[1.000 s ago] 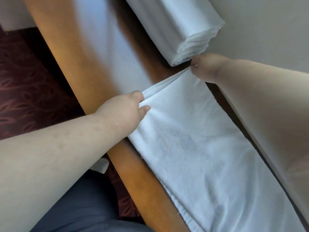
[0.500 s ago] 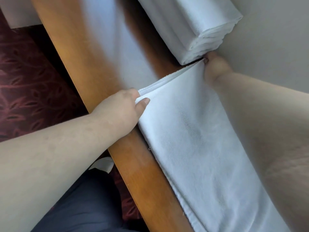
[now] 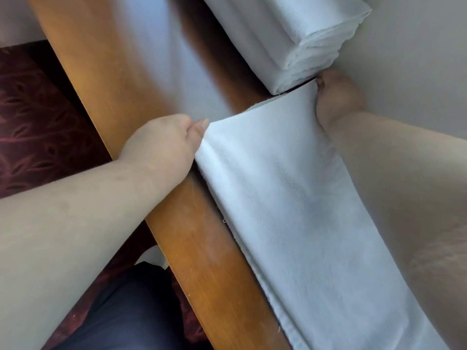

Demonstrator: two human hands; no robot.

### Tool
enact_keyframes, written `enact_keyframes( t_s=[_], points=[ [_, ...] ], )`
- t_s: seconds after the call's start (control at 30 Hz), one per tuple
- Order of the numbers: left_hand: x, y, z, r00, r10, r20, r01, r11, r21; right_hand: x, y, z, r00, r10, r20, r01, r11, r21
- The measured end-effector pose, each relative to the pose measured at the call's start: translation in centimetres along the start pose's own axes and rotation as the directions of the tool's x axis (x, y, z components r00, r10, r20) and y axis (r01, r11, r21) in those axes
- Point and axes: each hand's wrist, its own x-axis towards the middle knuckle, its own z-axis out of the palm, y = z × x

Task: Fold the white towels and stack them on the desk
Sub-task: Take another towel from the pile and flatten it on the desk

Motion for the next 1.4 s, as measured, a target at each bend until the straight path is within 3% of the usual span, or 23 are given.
enact_keyframes(
  t_s=[0.1,0.17,0.23,0.37,0.43,0.53,0.57,0.63,0.73,0.83,0.97,1.13,1.23,1.33,1.4],
  points=[
    [0.2,-0.6,0.1,0.994,-0.058,0.088,0.077,0.968,-0.24,-0.5,-0.4,0.5,0.998,0.048,-0.028,-0.047,0.999,0.017],
    [0.2,-1.0,0.2,0.972,-0.15,0.183,0.221,0.853,-0.473,-0.9,-0.3,0.8,0.996,0.055,-0.075,-0.055,0.998,0.006],
    [0.4,-1.2,0.1,0.953,-0.161,0.258,0.267,0.849,-0.456,-1.6,-0.8,0.1,0.99,0.056,-0.131,-0.049,0.997,0.051],
    [1.3,-1.3,-0.3,0.966,-0.066,0.251,0.156,0.92,-0.359,-6.1,-5.0,-2.8,0.938,0.065,-0.342,0.059,0.938,0.341],
    [1.5,-1.1,-0.5,0.971,-0.085,0.222,0.154,0.936,-0.317,-10.9,-8.8,-3.6,0.965,-0.013,-0.262,0.135,0.881,0.453],
    [2.1,-0.5,-0.2,0.962,-0.079,0.26,0.084,0.996,-0.006,-17.8,-13.5,-2.7,0.972,-0.2,0.123,0.141,0.917,0.373],
    [2.2,-0.2,-0.2,0.957,-0.085,0.278,0.055,0.992,0.113,-19.3,-14.3,-2.2,0.954,-0.215,0.207,0.137,0.931,0.338],
    [2.2,-0.1,-0.1,0.957,-0.058,0.285,0.003,0.982,0.19,-20.8,-14.6,-1.1,0.944,-0.191,0.27,0.101,0.944,0.314],
    [1.7,-0.9,-0.8,0.959,-0.012,0.282,0.003,1.0,0.031,-21.0,-14.3,-0.7,0.961,-0.088,0.261,-0.014,0.931,0.366],
    [1.5,-1.6,-1.4,0.952,-0.045,0.302,0.097,0.982,-0.16,-20.6,-14.2,-0.8,0.962,0.078,0.26,-0.206,0.832,0.515],
    [2.2,-1.6,-1.1,0.937,-0.061,0.344,0.129,0.976,-0.177,-20.0,-14.8,-1.0,0.932,0.201,0.301,-0.348,0.731,0.587],
    [2.8,-1.4,-1.3,0.91,-0.04,0.412,0.113,0.981,-0.155,-21.1,-16.7,-0.3,0.959,0.132,0.251,-0.266,0.726,0.634],
    [2.1,-1.0,-1.2,0.923,-0.021,0.384,0.085,0.985,-0.151,-22.6,-17.4,0.6,0.982,0.046,0.181,-0.133,0.854,0.502],
    [1.5,-1.2,-1.9,0.882,-0.072,0.466,0.254,0.906,-0.34,-23.3,-17.7,1.3,0.991,-0.022,0.133,-0.015,0.963,0.271],
    [1.2,-1.4,-2.2,0.855,-0.089,0.511,0.351,0.824,-0.444,-22.9,-17.7,1.3,0.993,0.013,0.115,-0.045,0.958,0.285]
  ],
)
